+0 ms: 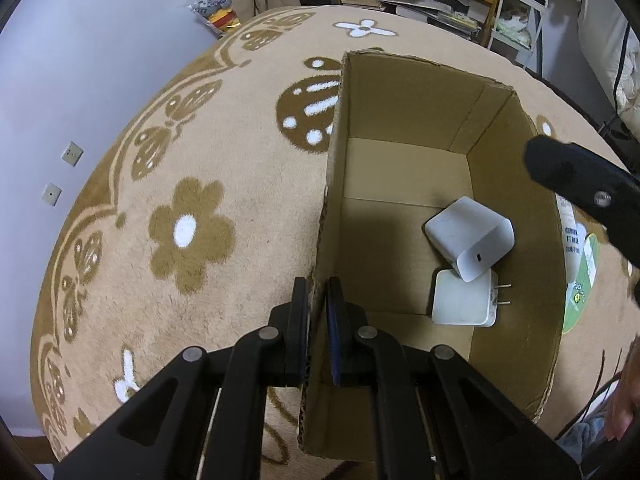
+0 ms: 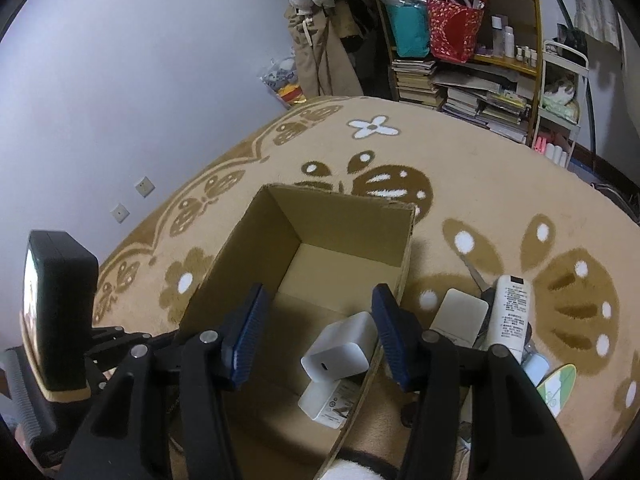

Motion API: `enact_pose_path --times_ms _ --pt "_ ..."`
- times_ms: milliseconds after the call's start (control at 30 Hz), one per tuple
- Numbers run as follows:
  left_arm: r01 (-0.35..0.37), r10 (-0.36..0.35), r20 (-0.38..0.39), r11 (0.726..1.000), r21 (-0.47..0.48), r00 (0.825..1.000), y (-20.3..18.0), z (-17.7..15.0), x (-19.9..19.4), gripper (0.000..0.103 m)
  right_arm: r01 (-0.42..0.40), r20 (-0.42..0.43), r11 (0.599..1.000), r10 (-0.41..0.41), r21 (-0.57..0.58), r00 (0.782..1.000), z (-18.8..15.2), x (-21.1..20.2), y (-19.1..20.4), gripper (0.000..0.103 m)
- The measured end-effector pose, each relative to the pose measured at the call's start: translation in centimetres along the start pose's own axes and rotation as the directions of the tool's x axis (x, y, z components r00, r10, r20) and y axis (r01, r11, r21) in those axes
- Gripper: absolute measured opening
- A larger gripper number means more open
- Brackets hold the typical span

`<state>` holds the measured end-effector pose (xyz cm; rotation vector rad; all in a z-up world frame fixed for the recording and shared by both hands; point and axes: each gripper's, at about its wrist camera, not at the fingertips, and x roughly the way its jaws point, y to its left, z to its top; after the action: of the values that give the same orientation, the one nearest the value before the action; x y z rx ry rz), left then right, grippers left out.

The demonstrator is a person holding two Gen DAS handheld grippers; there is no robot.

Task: Organize rigid objects
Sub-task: 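Move the right gripper back over the remaining items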

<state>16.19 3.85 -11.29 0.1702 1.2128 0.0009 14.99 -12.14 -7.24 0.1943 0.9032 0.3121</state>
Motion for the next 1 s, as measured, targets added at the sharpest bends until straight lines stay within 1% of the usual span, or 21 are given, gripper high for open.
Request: enact_pose_path --times_ms 33,100,167,267,333,400,533,667,800,867,900,1000 --pt "-0.004 0.004 0.0 1.0 0.001 1.0 0.0 0.0 0.0 0.008 0.005 0.007 1.0 -0.005 0.0 1.0 0.0 -0.3 -0.2 0.074" --pt "-0.01 0.01 0.002 1.0 0.006 1.0 -0.2 0.0 -0.1 0.008 0.036 0.031 0.999 -0.036 -0.009 0.999 0.2 -1.0 -0.5 0.083" --pt "-0.014 0.014 0.002 1.0 0.008 1.0 -0.2 0.0 -0.1 0.008 0.063 0.041 0.998 -0.062 -0.01 0.997 0.4 -1.7 -0.9 0.084" --pt "-0.008 0.008 0.001 1.0 0.005 1.0 -0.2 -0.1 -0.1 0.008 0.072 0.045 0.997 -0.073 0.013 0.996 0.7 -2.3 -1.8 0.088" --pt "-0.007 0.007 0.001 1.0 0.006 1.0 -0.2 -0.1 -0.1 0.008 0.081 0.05 0.996 -0.083 0.026 0.995 0.8 -2.7 -2.3 0.096" --pt "-0.008 0.008 0.001 1.0 0.007 1.0 -0.2 -0.1 -0.1 0.008 0.087 0.051 0.995 -0.089 0.038 0.995 0.7 -3.1 -2.9 0.099" --pt "-0.009 0.009 0.001 1.0 0.007 1.0 -0.2 -0.1 -0.1 0.008 0.106 0.047 0.992 -0.11 0.072 0.993 0.6 -3.4 -4.3 0.103" --pt "-0.008 0.008 0.001 1.0 0.006 1.0 -0.3 -0.1 -0.1 0.008 0.152 0.032 0.983 -0.156 0.1 0.987 0.1 -3.5 -5.7 0.103" --pt "-0.007 0.007 0.0 1.0 0.005 1.0 -0.2 -0.1 -0.1 0.008 0.176 0.022 0.976 -0.18 0.129 0.983 -0.5 -4.0 -7.5 0.103" --pt "0.0 0.0 -0.002 1.0 -0.002 1.0 -0.2 -0.2 -0.1 0.008 0.211 0.02 0.964 -0.216 0.16 0.976 -1.0 -4.4 -8.8 0.103" --pt "0.005 -0.005 -0.003 1.0 -0.007 1.0 -0.1 -0.2 -0.1 0.008 0.214 0.019 0.96 -0.221 0.18 0.975 -1.2 -4.6 -9.5 0.103" --pt "0.008 -0.008 -0.003 1.0 -0.004 1.0 -0.1 -0.2 -0.2 0.008 0.2 -0.003 0.944 -0.207 0.262 0.978 -2.1 -4.9 -12.1 0.103"
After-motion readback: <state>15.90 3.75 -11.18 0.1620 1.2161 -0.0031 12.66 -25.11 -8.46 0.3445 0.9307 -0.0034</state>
